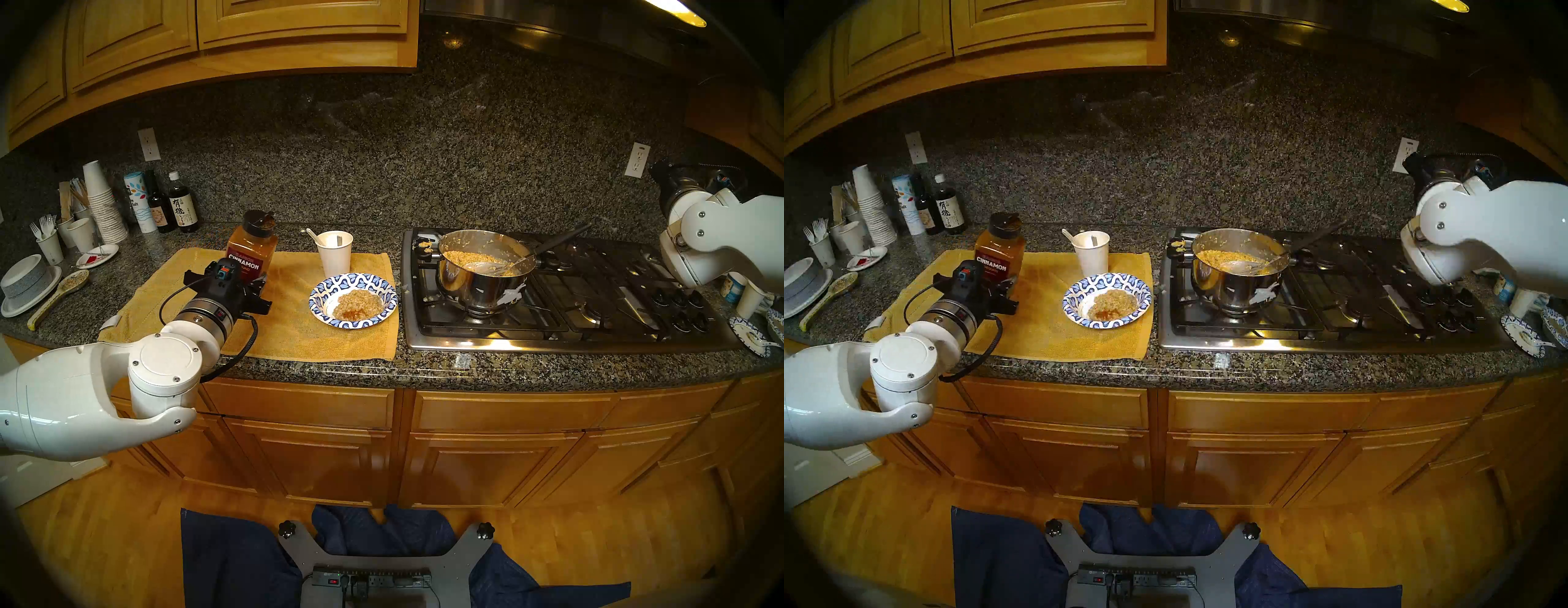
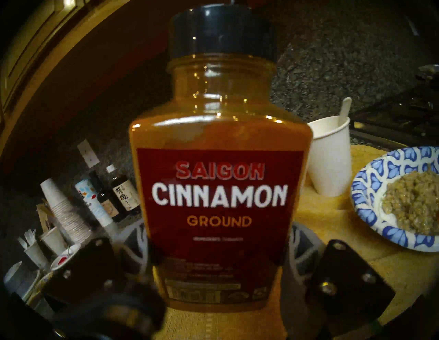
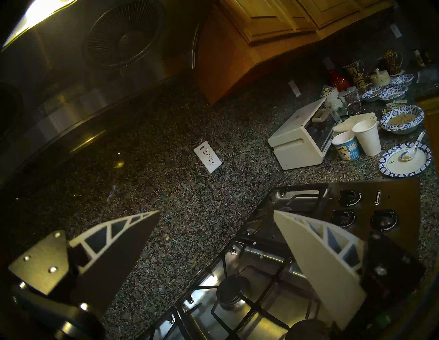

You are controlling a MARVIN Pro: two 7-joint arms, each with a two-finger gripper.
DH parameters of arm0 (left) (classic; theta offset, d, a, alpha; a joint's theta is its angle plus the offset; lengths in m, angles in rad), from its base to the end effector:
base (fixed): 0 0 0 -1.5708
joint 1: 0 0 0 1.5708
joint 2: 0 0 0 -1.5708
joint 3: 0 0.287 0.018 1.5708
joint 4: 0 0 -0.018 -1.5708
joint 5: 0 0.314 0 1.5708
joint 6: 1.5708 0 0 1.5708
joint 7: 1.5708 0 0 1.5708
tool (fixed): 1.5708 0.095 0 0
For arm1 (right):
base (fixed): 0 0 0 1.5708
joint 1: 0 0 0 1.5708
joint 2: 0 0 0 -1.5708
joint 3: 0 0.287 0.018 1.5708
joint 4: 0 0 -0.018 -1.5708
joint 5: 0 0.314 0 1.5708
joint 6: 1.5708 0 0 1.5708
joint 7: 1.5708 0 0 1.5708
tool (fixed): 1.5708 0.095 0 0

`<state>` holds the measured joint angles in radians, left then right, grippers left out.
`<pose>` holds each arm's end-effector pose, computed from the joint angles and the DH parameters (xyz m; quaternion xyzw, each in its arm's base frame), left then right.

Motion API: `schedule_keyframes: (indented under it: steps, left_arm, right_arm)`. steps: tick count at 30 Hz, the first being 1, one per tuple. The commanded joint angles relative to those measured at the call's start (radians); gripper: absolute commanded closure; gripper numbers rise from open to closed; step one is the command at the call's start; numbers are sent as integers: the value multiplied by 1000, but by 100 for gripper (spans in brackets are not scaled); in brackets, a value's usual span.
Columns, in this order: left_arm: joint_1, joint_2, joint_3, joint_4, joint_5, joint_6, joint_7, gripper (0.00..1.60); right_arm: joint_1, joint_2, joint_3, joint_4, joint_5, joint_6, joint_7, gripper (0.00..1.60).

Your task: Scoop oatmeal into bowl and add cinnamon

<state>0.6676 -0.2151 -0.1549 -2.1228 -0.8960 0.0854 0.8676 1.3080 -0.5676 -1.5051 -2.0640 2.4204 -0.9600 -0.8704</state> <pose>0.3695 0.0745 -0.1651 -0.7097 0.1745 -0.6589 0.1781 0.3927 -0.1779 0.0157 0.5740 -0.4252 0.6995 0.0187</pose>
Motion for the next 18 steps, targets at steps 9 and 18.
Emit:
schedule_keyframes:
  steps: [9, 18]
  left_arm:
    - [-70, -63, 8, 61, 377, 176, -29, 160]
    - [-78, -62, 54, 129, 642, 260, -33, 160]
  right_arm:
    - [28, -7, 19, 10, -8, 0, -54, 0]
    - [28, -8, 18, 10, -5, 0, -52, 0]
